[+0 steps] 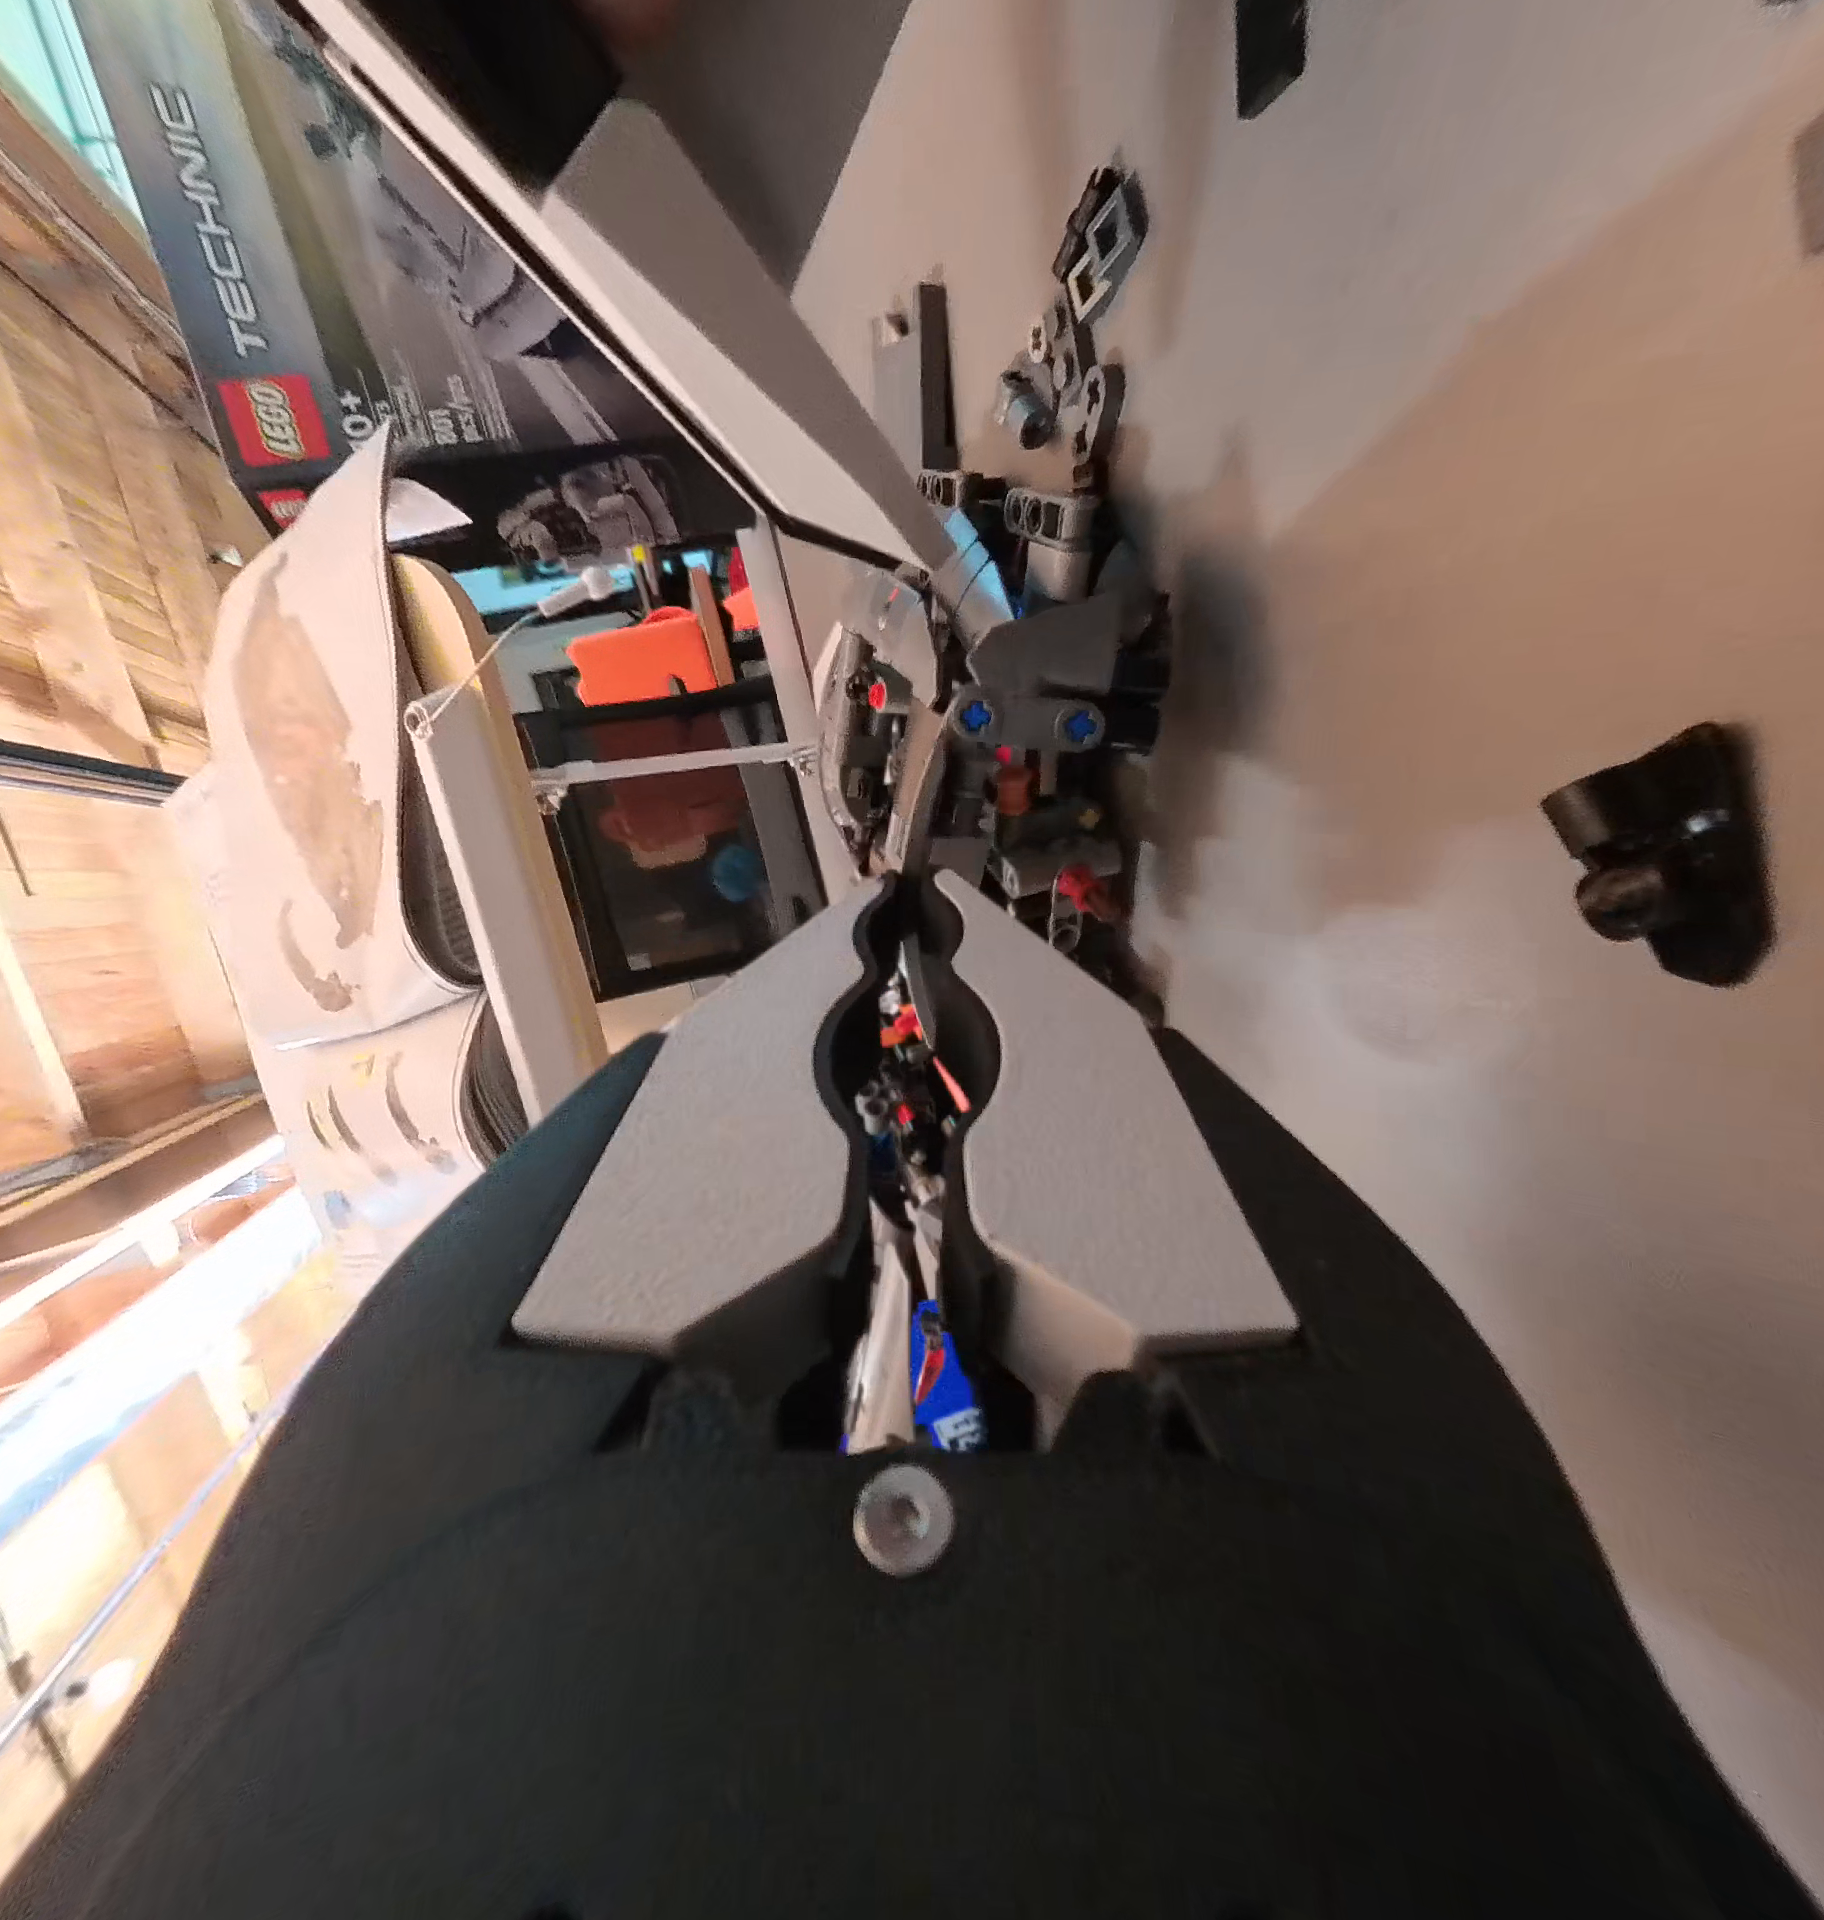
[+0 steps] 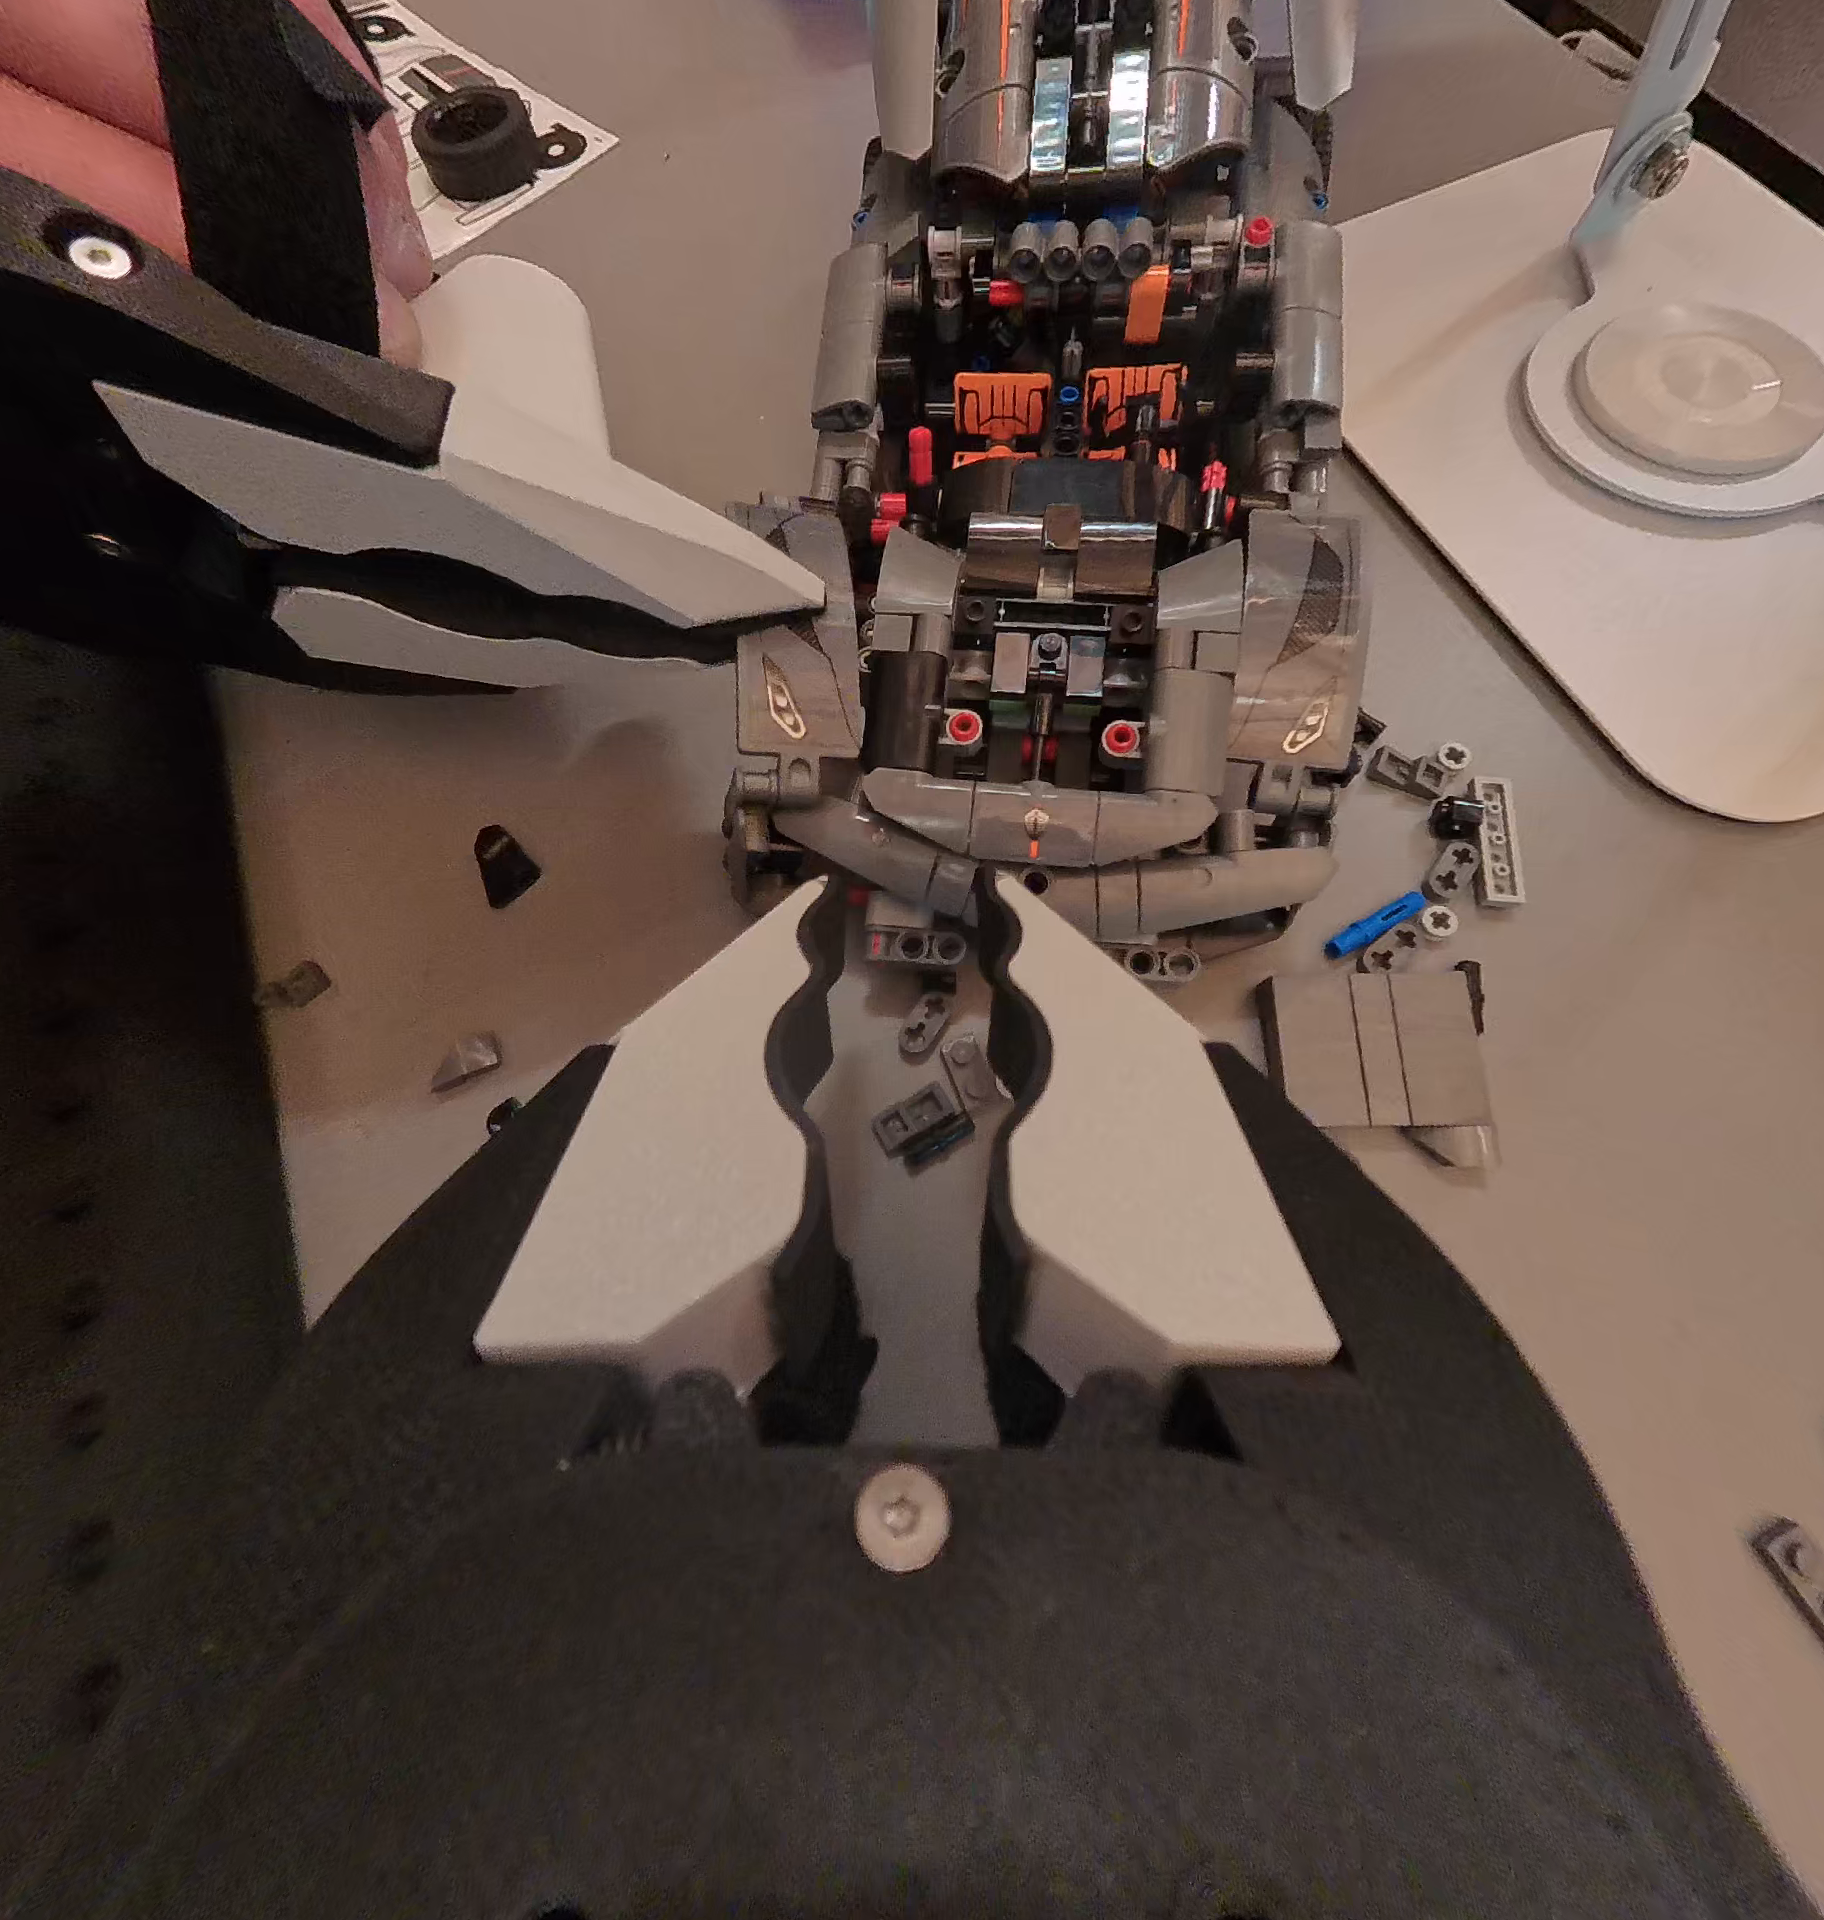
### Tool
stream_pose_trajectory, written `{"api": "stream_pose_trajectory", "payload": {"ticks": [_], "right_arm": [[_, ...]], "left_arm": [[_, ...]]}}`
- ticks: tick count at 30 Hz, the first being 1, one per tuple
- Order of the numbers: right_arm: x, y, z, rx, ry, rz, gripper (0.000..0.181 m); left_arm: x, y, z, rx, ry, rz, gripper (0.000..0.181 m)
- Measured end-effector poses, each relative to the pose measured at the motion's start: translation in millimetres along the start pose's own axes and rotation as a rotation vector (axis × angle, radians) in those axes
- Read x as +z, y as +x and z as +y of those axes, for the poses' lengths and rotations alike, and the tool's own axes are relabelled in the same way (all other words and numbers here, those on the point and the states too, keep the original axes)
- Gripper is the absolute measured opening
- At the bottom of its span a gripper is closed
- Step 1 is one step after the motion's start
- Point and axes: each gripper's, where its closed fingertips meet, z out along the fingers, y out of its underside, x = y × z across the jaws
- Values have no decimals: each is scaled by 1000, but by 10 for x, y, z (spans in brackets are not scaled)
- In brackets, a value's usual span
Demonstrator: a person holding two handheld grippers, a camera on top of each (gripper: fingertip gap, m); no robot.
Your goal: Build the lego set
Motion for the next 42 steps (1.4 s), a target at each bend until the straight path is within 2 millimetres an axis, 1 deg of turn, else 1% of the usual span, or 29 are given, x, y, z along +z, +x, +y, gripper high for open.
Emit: {"api": "stream_pose_trajectory", "payload": {"ticks": [5, 9, 14, 19, 26, 30, 33, 36, 42], "right_arm": [[3, 4, 2, 1, -1, 0, 23], [20, 4, 26, 3, -14, -2, 23], [23, -4, 25, 2, -15, -6, 24], [29, -9, 33, 0, -19, -7, 24], [27, -37, 30, -4, -18, -18, 25], [37, -62, 61, -20, -33, -20, 24], [54, -77, 80, -25, -49, -23, 27], [57, -70, 95, -40, -61, -9, 28], [82, -107, 112, -56, -75, -17, 37]], "left_arm": [[8, 22, -128, 13, 71, -1, 0], [60, 27, -107, 10, 66, -9, 0], [44, 29, -69, 19, 64, -27, 0], [30, 3, 39, 29, 30, -32, 0], [32, 26, -16, 44, 33, -32, 0], [37, 25, -26, 70, 19, -43, 0], [24, 45, -22, 79, 13, -33, 0], [-11, 8, 6, 73, 4, -47, 0], [-12, 15, 61, 81, -16, -60, 0]]}}
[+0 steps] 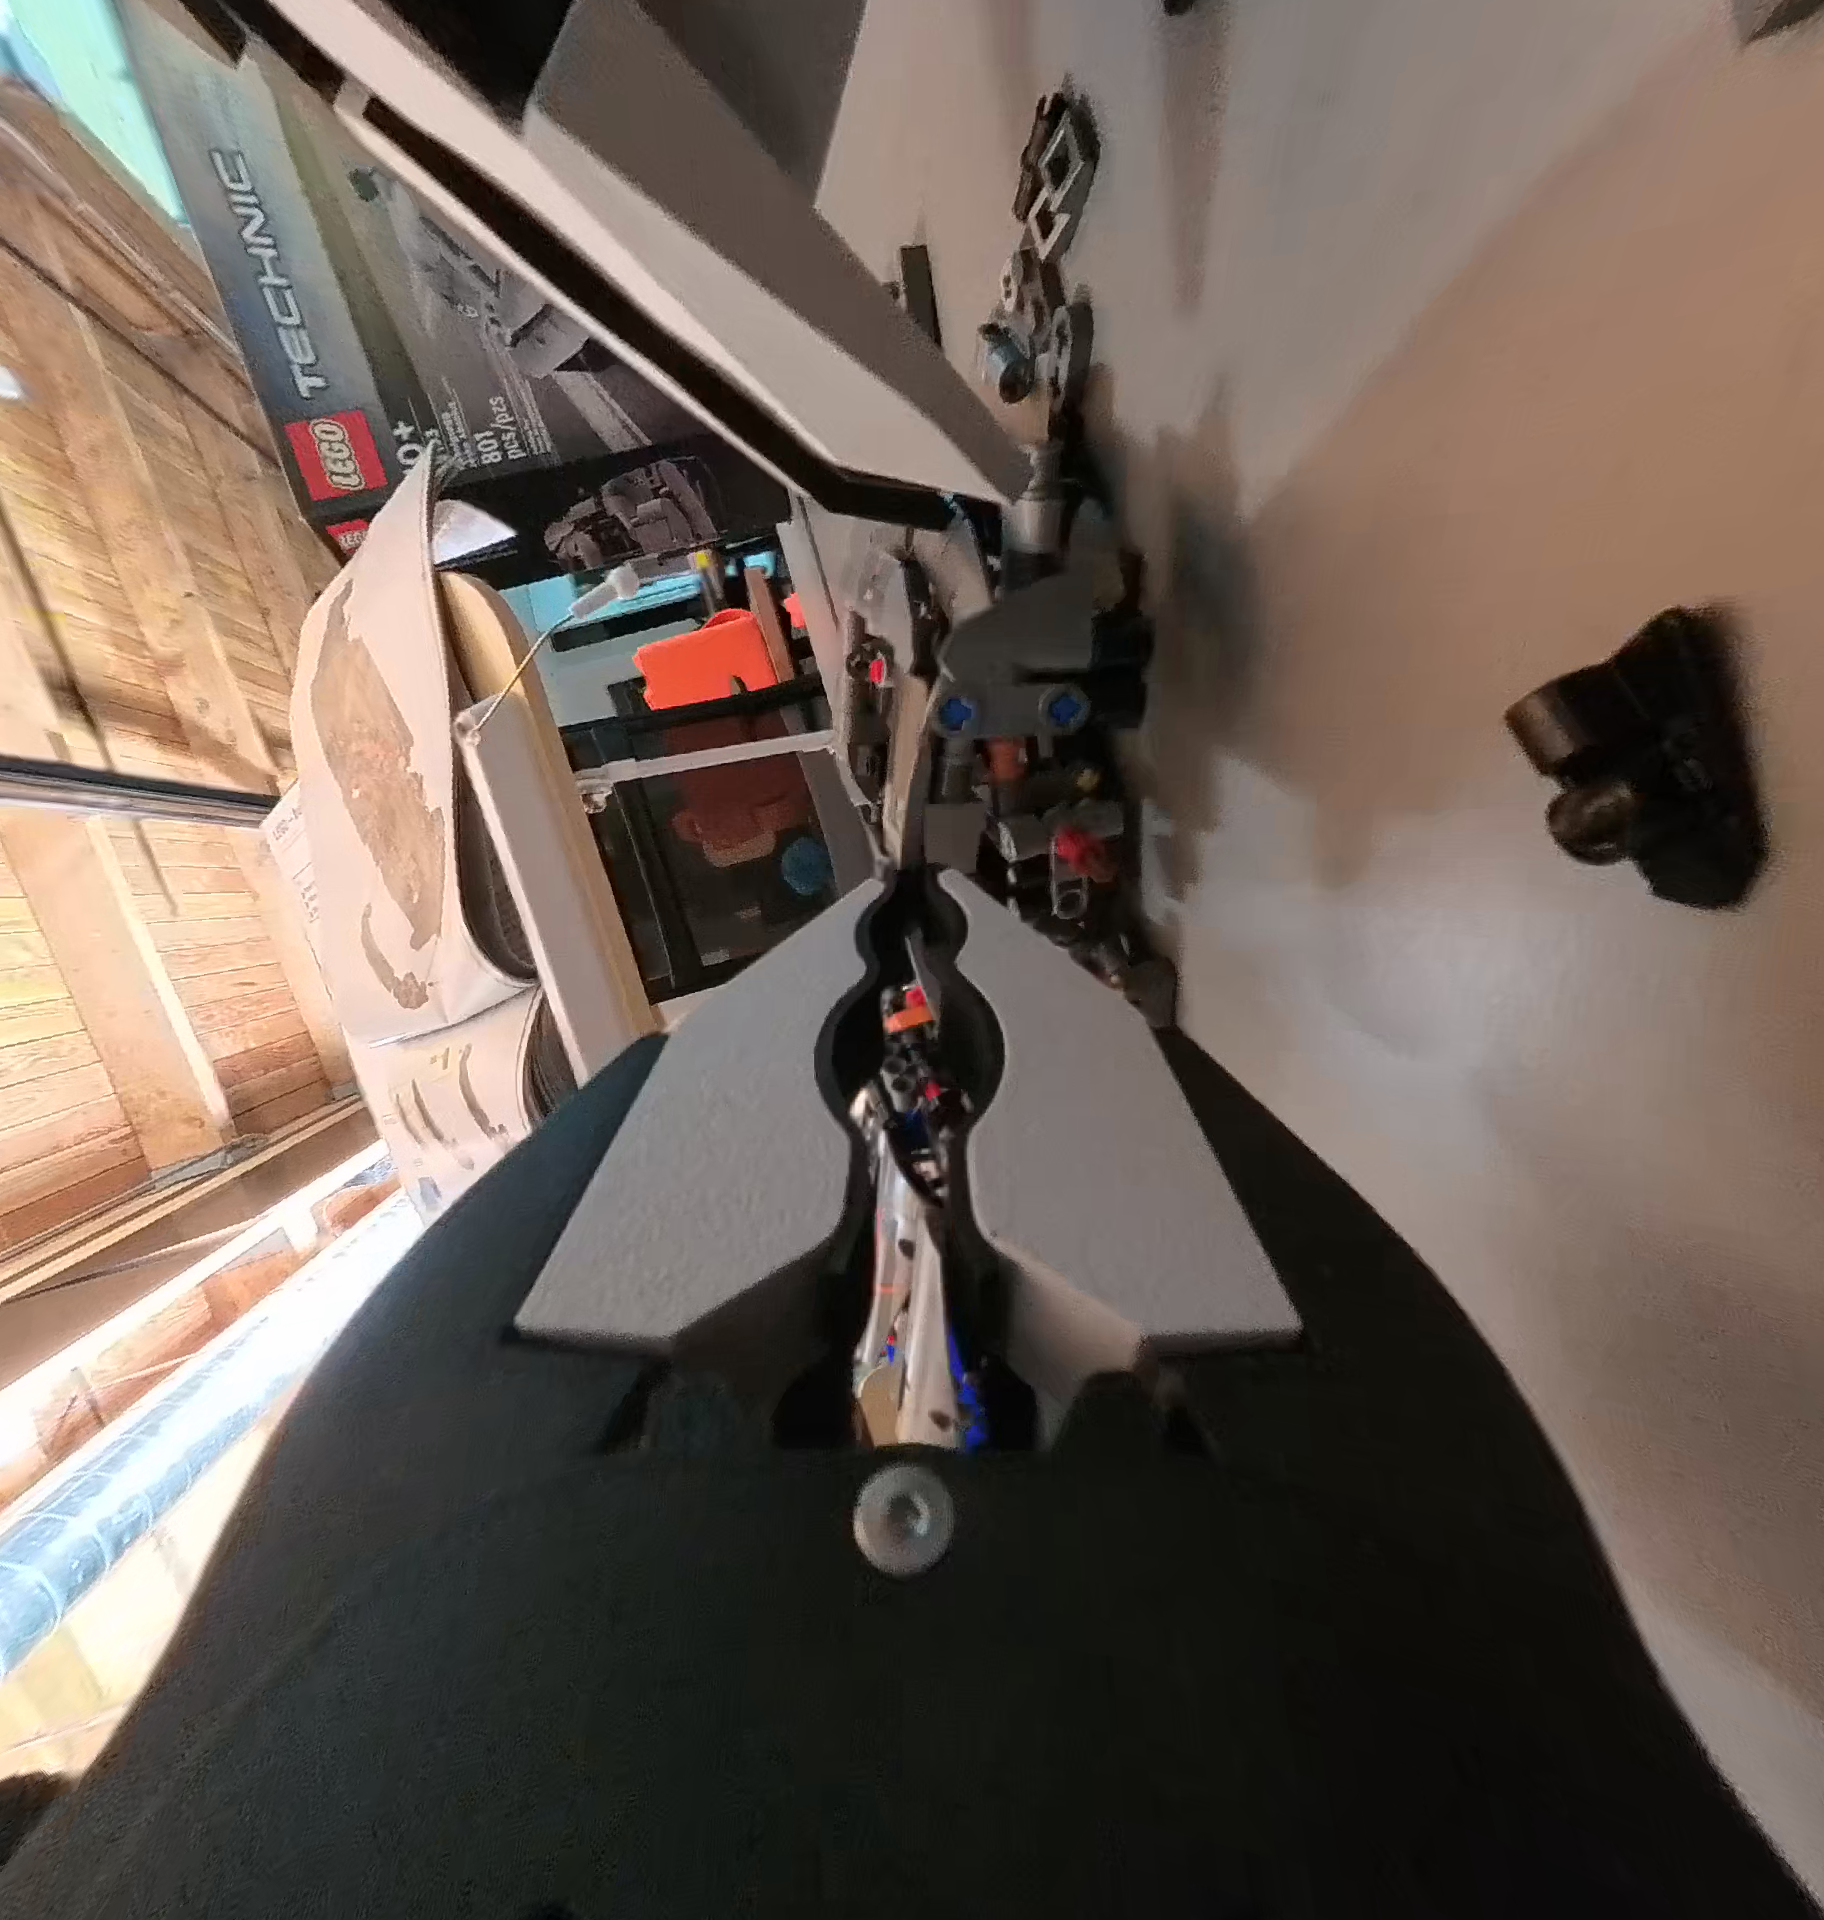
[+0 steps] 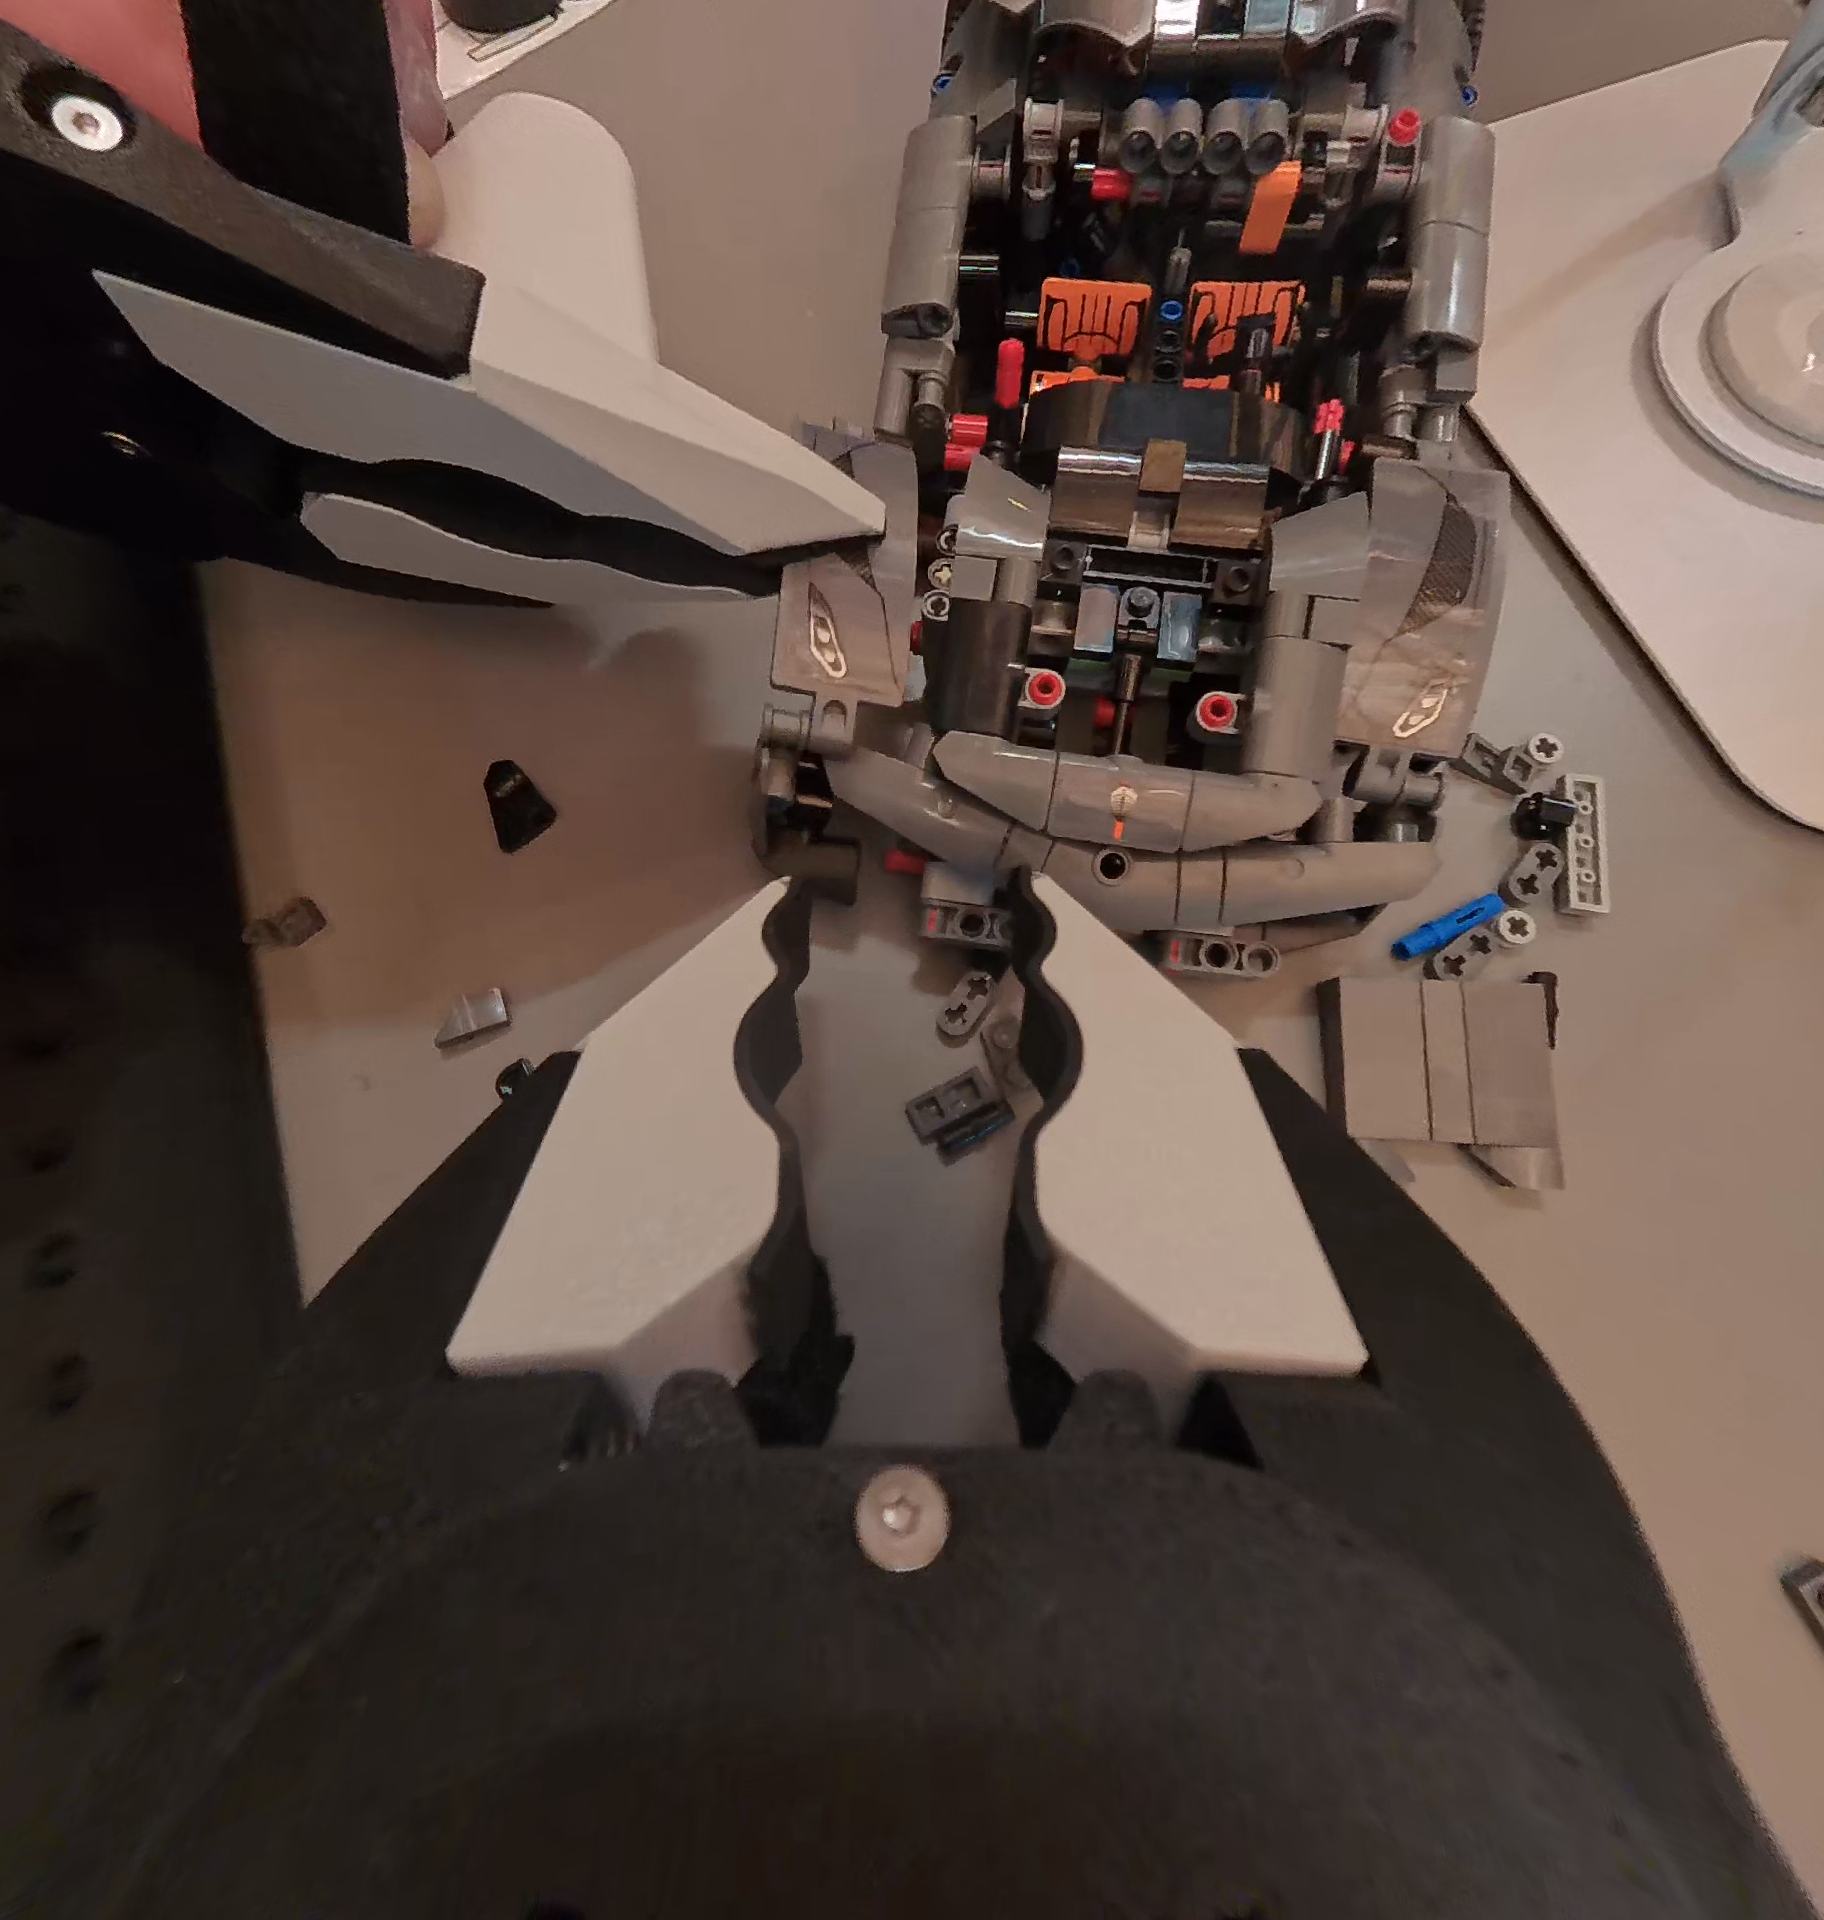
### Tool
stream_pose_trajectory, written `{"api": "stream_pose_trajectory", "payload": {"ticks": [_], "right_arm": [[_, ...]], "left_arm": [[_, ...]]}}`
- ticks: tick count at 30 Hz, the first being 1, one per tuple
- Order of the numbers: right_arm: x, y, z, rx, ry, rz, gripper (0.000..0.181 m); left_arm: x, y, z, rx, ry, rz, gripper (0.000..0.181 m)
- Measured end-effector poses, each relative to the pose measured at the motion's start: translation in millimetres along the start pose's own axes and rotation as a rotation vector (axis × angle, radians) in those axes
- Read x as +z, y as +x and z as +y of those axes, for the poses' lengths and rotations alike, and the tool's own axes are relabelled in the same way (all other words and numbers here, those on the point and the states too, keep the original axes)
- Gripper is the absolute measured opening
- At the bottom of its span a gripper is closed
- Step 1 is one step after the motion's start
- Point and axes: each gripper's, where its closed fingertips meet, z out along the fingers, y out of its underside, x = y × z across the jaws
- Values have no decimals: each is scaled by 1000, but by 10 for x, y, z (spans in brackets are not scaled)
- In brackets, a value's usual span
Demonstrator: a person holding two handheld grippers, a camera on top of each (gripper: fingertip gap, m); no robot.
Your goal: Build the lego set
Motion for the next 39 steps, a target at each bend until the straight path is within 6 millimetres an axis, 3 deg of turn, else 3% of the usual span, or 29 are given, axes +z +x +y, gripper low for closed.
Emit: {"api": "stream_pose_trajectory", "payload": {"ticks": [36, 39], "right_arm": [[-18, 6, 37, -2, -23, 25, 41], [-5, -17, 119, -2, -73, 29, 32]], "left_arm": [[105, 91, 7, -84, -3, -58, 0], [110, 88, 1, -84, 0, -59, 0]]}}
